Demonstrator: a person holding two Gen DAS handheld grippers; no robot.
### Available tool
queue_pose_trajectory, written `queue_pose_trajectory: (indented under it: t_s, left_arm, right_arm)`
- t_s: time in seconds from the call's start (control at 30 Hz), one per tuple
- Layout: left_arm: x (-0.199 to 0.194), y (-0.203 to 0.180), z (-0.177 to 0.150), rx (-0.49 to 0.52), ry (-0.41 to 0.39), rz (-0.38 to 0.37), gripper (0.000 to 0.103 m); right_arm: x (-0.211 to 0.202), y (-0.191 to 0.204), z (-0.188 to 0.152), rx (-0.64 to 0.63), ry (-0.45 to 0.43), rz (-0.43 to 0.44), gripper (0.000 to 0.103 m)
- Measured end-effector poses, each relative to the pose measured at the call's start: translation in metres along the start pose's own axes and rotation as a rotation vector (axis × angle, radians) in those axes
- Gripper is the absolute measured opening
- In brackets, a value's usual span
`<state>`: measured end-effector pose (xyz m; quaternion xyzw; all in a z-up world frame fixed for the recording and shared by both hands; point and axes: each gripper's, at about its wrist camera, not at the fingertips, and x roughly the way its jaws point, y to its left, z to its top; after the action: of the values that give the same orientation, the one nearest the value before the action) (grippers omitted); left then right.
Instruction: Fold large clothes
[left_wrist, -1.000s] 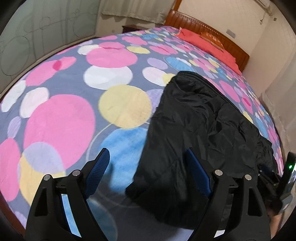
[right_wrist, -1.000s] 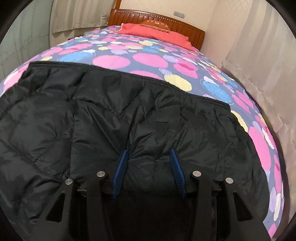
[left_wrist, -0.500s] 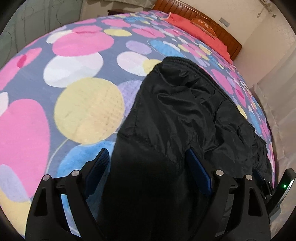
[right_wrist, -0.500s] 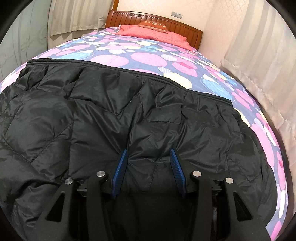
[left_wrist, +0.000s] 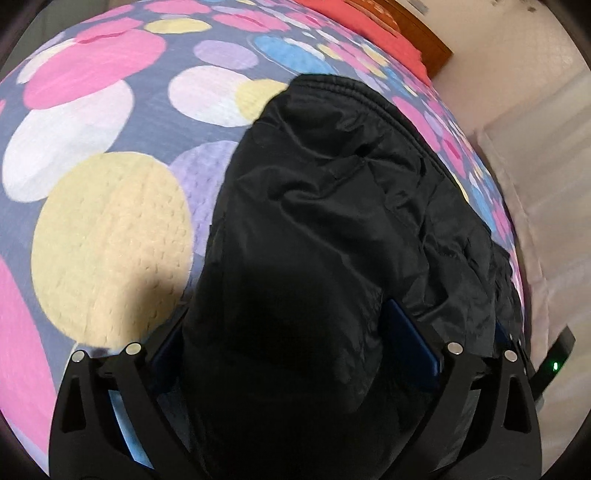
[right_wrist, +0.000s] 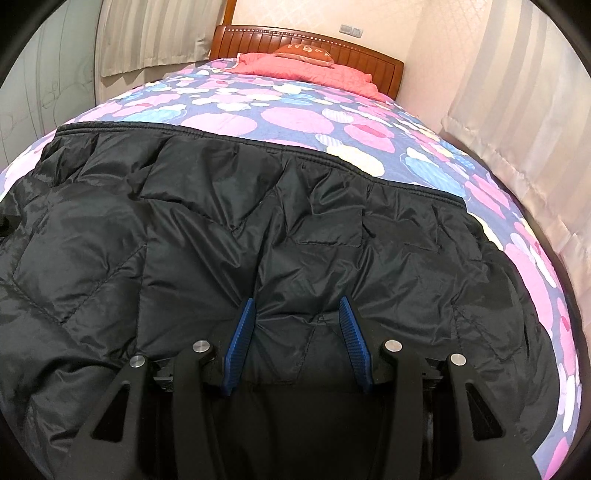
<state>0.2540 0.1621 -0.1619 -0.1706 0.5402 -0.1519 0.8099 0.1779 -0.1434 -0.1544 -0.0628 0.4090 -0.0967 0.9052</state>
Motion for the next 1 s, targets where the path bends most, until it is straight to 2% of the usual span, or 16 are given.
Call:
queue_pose_trajectory:
  t_s: [0.13, 0.23, 0.27, 0.37, 0.47, 0.57, 0.67, 0.7, 0.73, 1.0]
  left_arm:
    - [0.004, -0.008, -0.009, 0.098, -0.013, 0.018, 0.101]
    - [0.004, -0.008, -0.009, 0.047, 0.0, 0.003, 0.101]
    - [0.005, -0.01, -0.009, 0.041, 0.008, -0.013, 0.101]
    - [0.012, -0.019, -0.009, 0.045, 0.055, -0.129, 0.101]
    - [0.017, -0.022, -0.008, 0.059, 0.047, -0.118, 0.1]
    - [0.018, -0.018, -0.006, 0.029, 0.027, -0.122, 0.088]
    - [0.013, -0.018, -0.007, 0.021, 0.022, -0.128, 0.064]
    - [0.012, -0.019, -0.007, 0.016, 0.024, -0.149, 0.051]
    - [0.011, -0.021, -0.008, 0.005, 0.027, -0.17, 0.047]
    - [-0.011, -0.032, -0.006, -0.004, -0.026, -0.169, 0.027]
  right_arm:
    - [-0.001, 0.0, -0.001, 0.005, -0.007, 0.005, 0.048]
    - [0.0, 0.0, -0.001, 0.008, -0.011, 0.007, 0.048]
    - [0.0, 0.0, -0.001, 0.008, -0.012, 0.007, 0.048]
    - [0.0, -0.001, -0.001, 0.008, -0.011, 0.008, 0.048]
    - [0.0, -0.001, -0.001, 0.011, -0.014, 0.01, 0.048]
    - [0.001, -0.001, -0.002, 0.011, -0.015, 0.01, 0.048]
    - [0.001, 0.0, -0.002, 0.008, -0.017, 0.006, 0.048]
    - [0.001, 0.001, -0.002, 0.006, -0.019, 0.002, 0.048]
    - [-0.001, 0.003, -0.002, 0.004, -0.021, -0.001, 0.048]
    - [-0.003, 0.009, -0.001, 0.001, -0.024, -0.012, 0.048]
